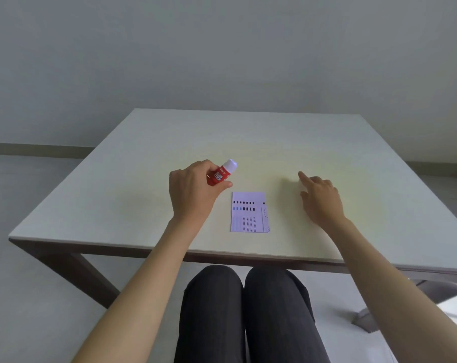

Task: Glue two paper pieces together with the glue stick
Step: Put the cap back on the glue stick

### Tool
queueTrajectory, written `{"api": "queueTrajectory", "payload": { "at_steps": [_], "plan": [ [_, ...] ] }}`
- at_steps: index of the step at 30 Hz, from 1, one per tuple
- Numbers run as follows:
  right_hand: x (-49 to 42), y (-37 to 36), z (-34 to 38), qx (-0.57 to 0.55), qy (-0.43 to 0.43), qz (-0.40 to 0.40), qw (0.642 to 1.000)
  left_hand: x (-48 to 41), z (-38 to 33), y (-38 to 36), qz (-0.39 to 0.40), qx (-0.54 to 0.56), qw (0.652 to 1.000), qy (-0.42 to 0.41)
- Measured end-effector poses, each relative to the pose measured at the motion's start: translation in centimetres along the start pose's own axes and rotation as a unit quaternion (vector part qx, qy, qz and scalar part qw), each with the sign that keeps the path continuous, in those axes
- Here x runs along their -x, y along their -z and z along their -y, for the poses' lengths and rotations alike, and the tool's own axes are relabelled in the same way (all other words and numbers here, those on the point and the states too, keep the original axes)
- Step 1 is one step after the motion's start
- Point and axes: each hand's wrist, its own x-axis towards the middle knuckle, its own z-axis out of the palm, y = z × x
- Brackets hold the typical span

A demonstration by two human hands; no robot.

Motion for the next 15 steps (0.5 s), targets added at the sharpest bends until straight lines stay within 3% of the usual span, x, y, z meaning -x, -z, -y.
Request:
{"api": "queueTrajectory", "payload": {
  "at_steps": [2, 4, 6, 8, 15],
  "plan": [
    [0.4, 0.5, 0.4, -0.07, 0.001, -0.053, 0.996, 0.4, -0.2, -0.5, 0.004, -0.019, 1.0, -0.009],
    [1.0, 1.7, 1.6, -0.231, -0.012, -0.067, 0.971, 0.8, -0.5, -0.9, 0.008, -0.03, 0.999, -0.02],
    [2.0, 3.4, 4.0, -0.45, -0.006, -0.025, 0.893, 1.1, -0.7, -1.1, 0.011, -0.034, 0.999, -0.024],
    [2.7, 4.7, 6.3, -0.544, 0.032, 0.01, 0.838, 1.3, -1.0, -1.3, 0.011, -0.039, 0.999, -0.03],
    [3.2, 6.4, 9.1, -0.476, 0.091, -0.004, 0.875, 1.6, -1.1, -1.0, 0.015, -0.056, 0.998, -0.035]
  ]
}}
